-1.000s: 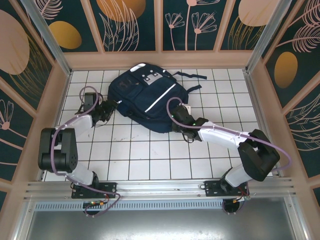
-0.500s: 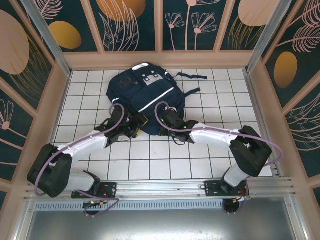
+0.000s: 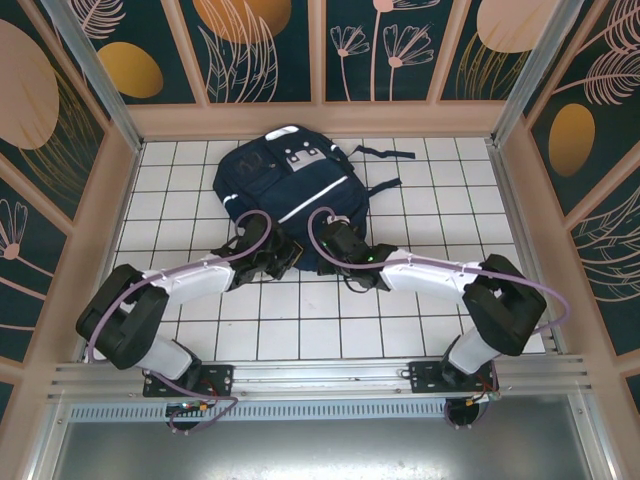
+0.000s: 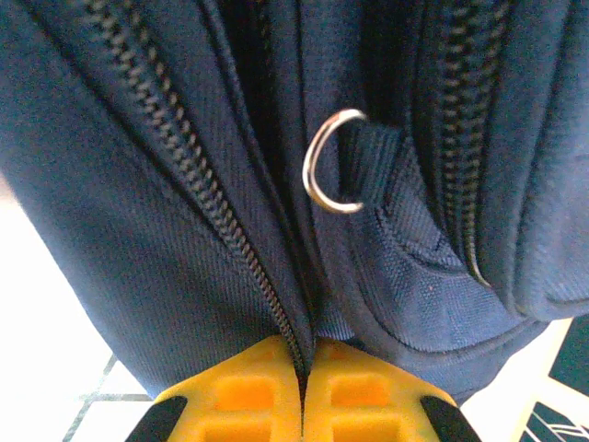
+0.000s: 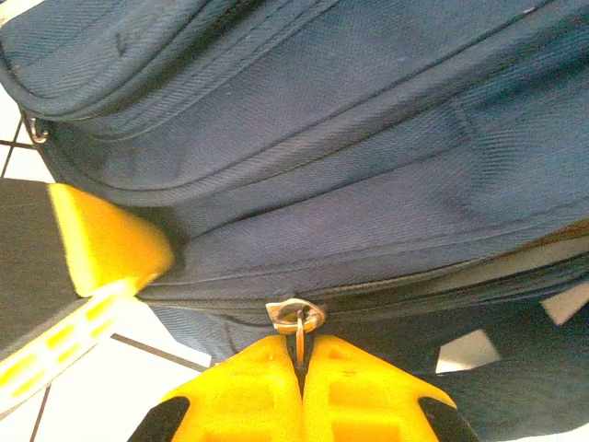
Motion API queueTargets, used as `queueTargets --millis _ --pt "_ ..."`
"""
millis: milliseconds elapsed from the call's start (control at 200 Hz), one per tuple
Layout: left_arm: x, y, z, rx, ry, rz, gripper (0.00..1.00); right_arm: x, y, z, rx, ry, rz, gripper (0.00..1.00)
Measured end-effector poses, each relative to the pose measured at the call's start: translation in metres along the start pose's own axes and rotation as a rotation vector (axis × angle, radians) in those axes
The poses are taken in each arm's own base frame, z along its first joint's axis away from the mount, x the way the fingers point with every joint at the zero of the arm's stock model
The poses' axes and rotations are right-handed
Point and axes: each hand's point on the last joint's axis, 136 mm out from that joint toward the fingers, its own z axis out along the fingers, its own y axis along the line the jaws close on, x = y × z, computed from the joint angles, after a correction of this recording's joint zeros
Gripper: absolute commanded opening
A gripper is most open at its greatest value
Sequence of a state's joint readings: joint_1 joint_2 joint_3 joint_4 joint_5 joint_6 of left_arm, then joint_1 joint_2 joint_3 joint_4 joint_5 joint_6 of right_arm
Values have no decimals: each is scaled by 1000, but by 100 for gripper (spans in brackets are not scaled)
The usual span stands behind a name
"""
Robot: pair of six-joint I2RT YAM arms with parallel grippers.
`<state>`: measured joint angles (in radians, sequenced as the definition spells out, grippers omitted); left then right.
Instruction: Pack the student bag
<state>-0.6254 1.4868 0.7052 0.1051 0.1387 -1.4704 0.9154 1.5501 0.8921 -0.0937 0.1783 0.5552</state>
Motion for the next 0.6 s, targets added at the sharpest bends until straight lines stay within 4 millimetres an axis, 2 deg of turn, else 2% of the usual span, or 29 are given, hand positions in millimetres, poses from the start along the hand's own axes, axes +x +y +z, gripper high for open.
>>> queueTargets --millis 115,235,350,595 --pt "-19 -1 -23 4 -56 -12 0 -3 -13 -6 16 -17 17 0" --pt "-60 11 -54 5 -157 -52 0 -15 -35 -10 37 -44 44 0" --pt "-93 25 -72 -19 -211 -63 0 -21 -35 -8 10 -48 33 0" --pt "-157 66 -95 -128 -250 -66 0 -31 -40 21 1 -20 -25 0"
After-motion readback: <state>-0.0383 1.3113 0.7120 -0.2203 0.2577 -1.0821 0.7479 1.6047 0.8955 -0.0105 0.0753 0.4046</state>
